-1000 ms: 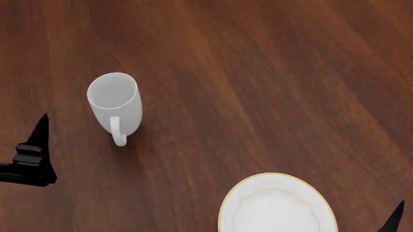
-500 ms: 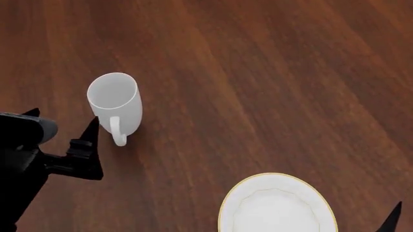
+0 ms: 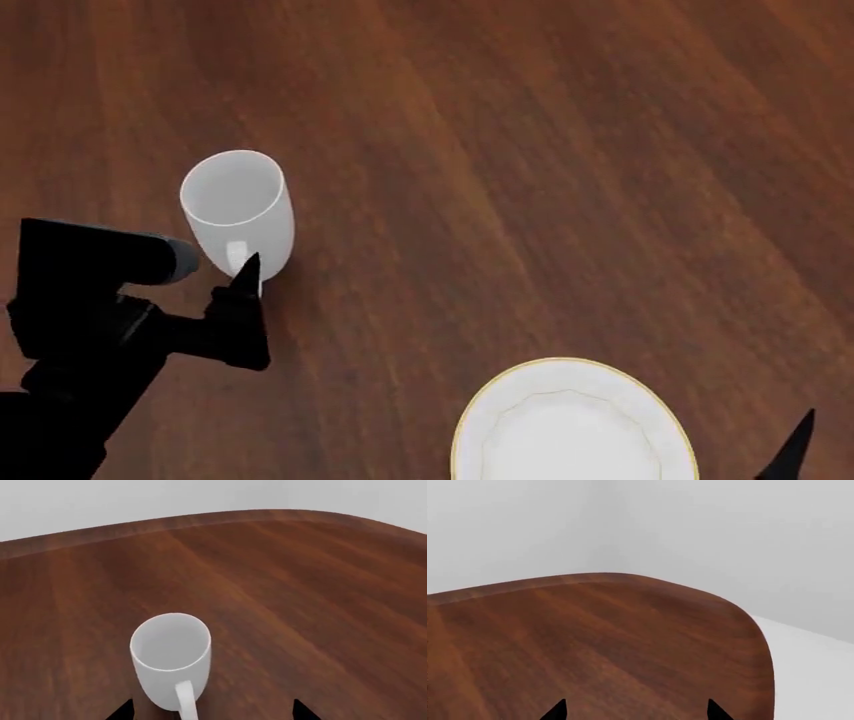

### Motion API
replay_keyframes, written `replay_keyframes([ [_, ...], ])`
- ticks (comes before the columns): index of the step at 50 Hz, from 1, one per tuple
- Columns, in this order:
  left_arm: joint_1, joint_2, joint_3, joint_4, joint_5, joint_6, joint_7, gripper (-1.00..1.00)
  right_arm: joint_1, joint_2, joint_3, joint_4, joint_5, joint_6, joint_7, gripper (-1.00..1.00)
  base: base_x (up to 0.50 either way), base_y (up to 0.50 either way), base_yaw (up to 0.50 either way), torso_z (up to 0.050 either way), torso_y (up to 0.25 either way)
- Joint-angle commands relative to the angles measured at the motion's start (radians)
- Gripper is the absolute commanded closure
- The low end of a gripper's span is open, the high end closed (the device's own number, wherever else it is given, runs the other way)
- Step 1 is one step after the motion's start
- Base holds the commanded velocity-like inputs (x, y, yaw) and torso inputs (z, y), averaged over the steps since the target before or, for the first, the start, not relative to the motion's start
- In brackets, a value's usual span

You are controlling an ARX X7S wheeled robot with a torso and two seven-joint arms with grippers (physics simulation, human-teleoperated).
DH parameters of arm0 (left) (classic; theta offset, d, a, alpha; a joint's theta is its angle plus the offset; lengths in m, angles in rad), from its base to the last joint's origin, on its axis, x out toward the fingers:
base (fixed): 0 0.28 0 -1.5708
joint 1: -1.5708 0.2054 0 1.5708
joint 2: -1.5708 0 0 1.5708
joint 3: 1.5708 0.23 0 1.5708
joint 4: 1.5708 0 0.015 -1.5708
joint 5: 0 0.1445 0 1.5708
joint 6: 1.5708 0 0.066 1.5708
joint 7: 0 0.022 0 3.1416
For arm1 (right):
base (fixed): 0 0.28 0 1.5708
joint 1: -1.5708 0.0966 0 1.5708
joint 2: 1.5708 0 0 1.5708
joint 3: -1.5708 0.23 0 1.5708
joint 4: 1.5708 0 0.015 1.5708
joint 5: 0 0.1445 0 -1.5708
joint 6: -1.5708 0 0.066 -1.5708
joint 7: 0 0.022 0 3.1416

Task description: Put the white mug on the plate.

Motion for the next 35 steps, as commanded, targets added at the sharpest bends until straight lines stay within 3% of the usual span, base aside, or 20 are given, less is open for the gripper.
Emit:
replay_keyframes([
  [1,-0.024,0.018,0.032,-0.096,0.033,0.034,0.001,-1.0,0.004,0.001,-0.008,0.0,0.001,0.001,0.004,-1.0,0.0,0.0,0.0,0.0,0.0],
  [35,-0.143,0.087,0.066,-0.404,0.086,0.159,0.021,-1.0,0.002,0.005,-0.021,0.025,0.007,-0.031,-0.001,-1.0,0.0,0.0,0.0,0.0,0.0],
])
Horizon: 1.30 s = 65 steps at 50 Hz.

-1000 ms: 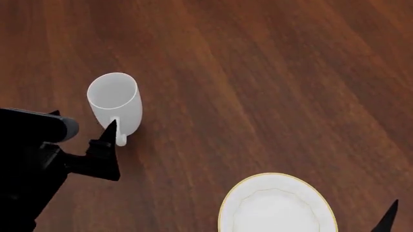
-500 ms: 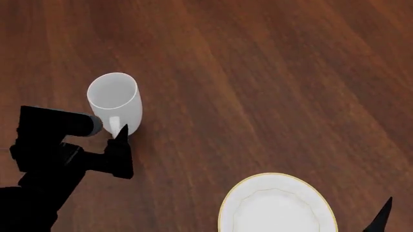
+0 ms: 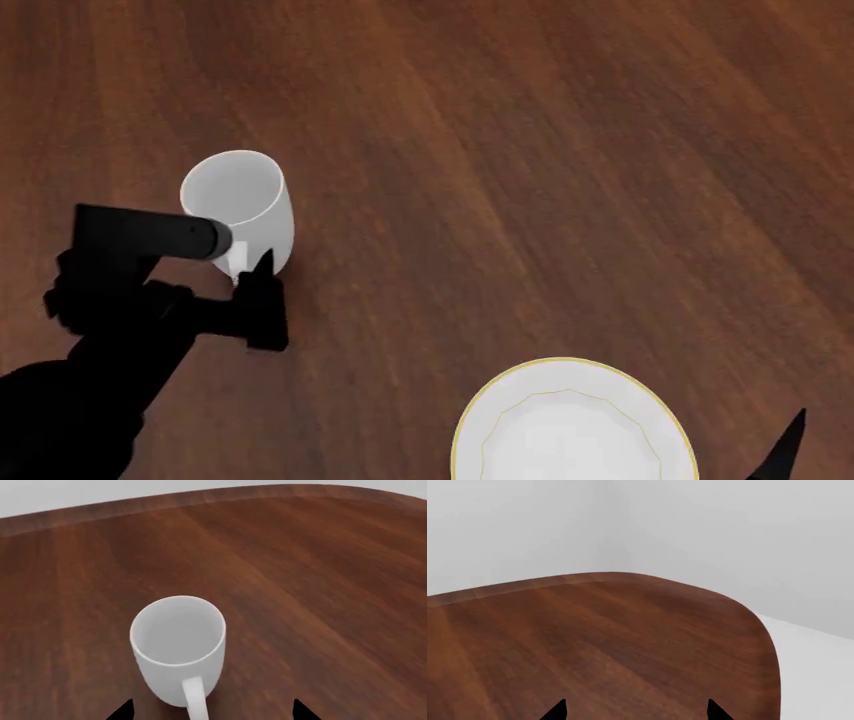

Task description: Put the white mug on the plate.

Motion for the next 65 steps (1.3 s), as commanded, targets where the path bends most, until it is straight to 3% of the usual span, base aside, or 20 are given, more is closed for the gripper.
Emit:
replay_keyframes([
  [1,-0.041,0.026,0.014,-0.114,0.021,0.055,0.01,-1.0,0.002,0.002,-0.005,0.007,0.002,-0.007,0.0,-1.0,0.0,0.0,0.0,0.0,0.0],
  [43,-0.182,0.097,0.018,-0.553,0.035,0.247,0.068,-1.0,0.0,0.012,-0.019,0.008,0.011,-0.01,0.013,-1.0,0.0,0.0,0.0,0.0,0.0],
  [65,-0.342,0.167,0.036,-1.081,0.076,0.518,0.146,-1.0,-0.017,0.013,-0.013,0.019,0.015,-0.035,0.01,-1.0,0.0,0.0,0.0,0.0,0.0],
])
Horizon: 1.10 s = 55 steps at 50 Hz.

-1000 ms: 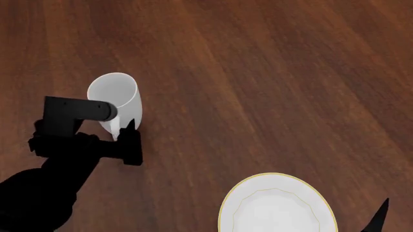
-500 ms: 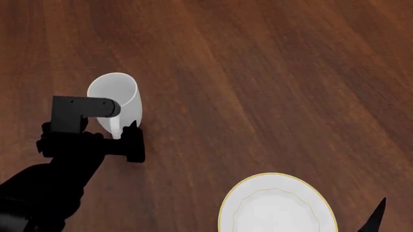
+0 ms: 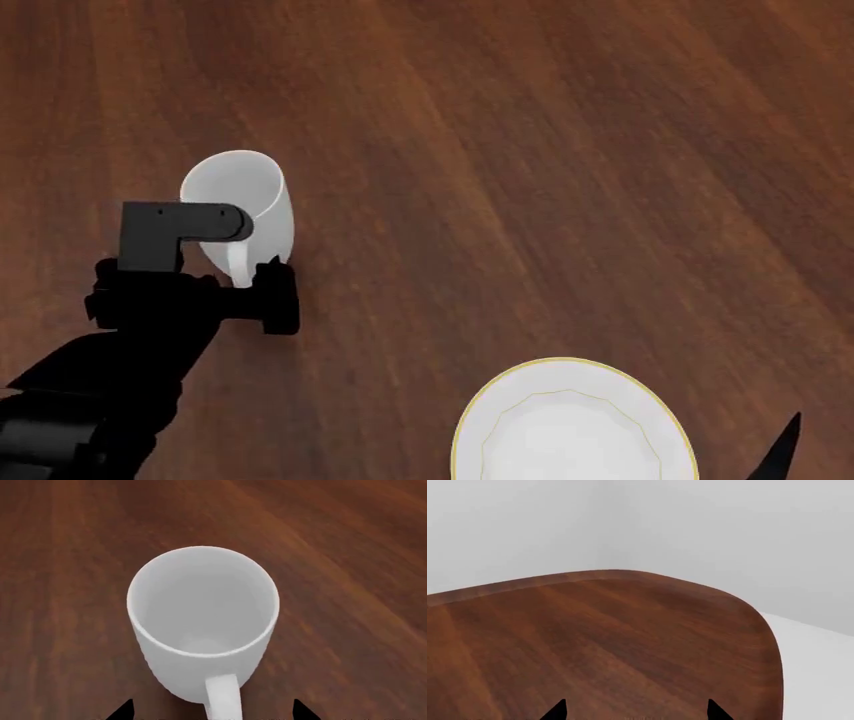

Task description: Put the white mug on the plate.

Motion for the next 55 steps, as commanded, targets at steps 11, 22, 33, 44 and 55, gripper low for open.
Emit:
replay_keyframes([
  [11,-0.096,0.051,0.011,-0.343,0.036,0.181,0.069,-1.0,-0.012,0.001,-0.001,0.006,0.002,-0.016,0.002,-1.0,0.0,0.0,0.0,0.0,0.0],
  [22,-0.081,0.057,-0.035,-0.344,0.08,0.181,0.081,-1.0,-0.013,0.002,-0.004,0.012,0.005,-0.022,0.002,-1.0,0.0,0.0,0.0,0.0,0.0],
  [33,-0.076,0.062,-0.086,-0.344,0.119,0.217,0.102,1.0,-0.014,0.002,-0.007,0.015,0.005,-0.023,0.007,-1.0,0.0,0.0,0.0,0.0,0.0],
  [44,-0.068,0.065,-0.062,-0.344,0.109,0.263,0.127,1.0,-0.019,0.007,-0.003,0.011,0.01,-0.025,0.011,-1.0,0.0,0.0,0.0,0.0,0.0],
  [55,-0.07,0.061,-0.055,-0.344,0.096,0.255,0.123,1.0,-0.019,0.01,-0.005,0.006,0.014,-0.023,0.016,-1.0,0.0,0.0,0.0,0.0,0.0],
])
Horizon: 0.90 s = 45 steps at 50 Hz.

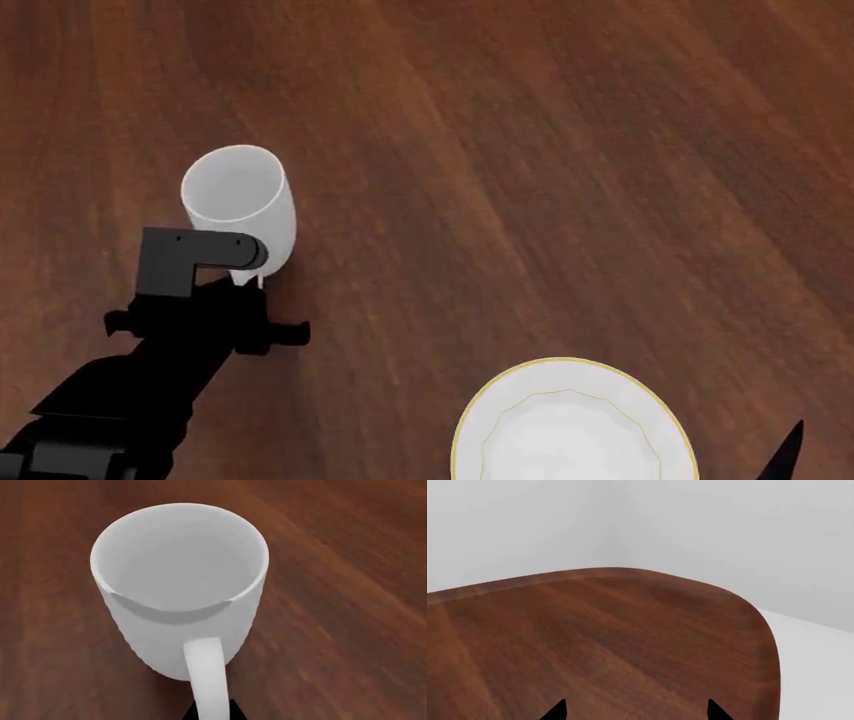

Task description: Put the white mug on the plate.

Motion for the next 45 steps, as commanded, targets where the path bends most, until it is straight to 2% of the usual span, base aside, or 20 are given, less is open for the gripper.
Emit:
replay_keyframes([
  [1,-0.001,-0.001,0.0,0.002,-0.006,0.009,0.002,1.0,-0.001,0.004,-0.001,-0.005,0.004,0.002,0.005,-1.0,0.0,0.0,0.0,0.0,0.0],
  [5,0.003,-0.001,0.029,0.034,0.002,0.009,0.007,1.0,-0.001,0.007,0.0,-0.007,0.005,0.003,0.007,-1.0,0.0,0.0,0.0,0.0,0.0],
  [9,0.113,-0.047,0.06,0.388,-0.01,-0.19,-0.024,1.0,0.0,0.008,-0.001,-0.005,0.005,0.002,0.007,-1.0,0.0,0.0,0.0,0.0,0.0],
  [11,0.143,-0.063,0.067,0.506,-0.023,-0.265,-0.032,1.0,0.0,0.009,-0.001,-0.004,0.005,-0.001,0.007,-1.0,0.0,0.0,0.0,0.0,0.0],
  [23,0.226,-0.127,0.128,0.94,-0.074,-0.526,-0.027,1.0,0.007,0.015,-0.005,0.0,0.009,0.003,0.008,-1.0,0.0,0.0,0.0,0.0,0.0],
  [45,0.299,-0.19,0.246,1.417,-0.199,-0.814,0.03,1.0,-0.003,0.017,-0.012,0.001,0.009,-0.008,0.011,-1.0,0.0,0.0,0.0,0.0,0.0],
])
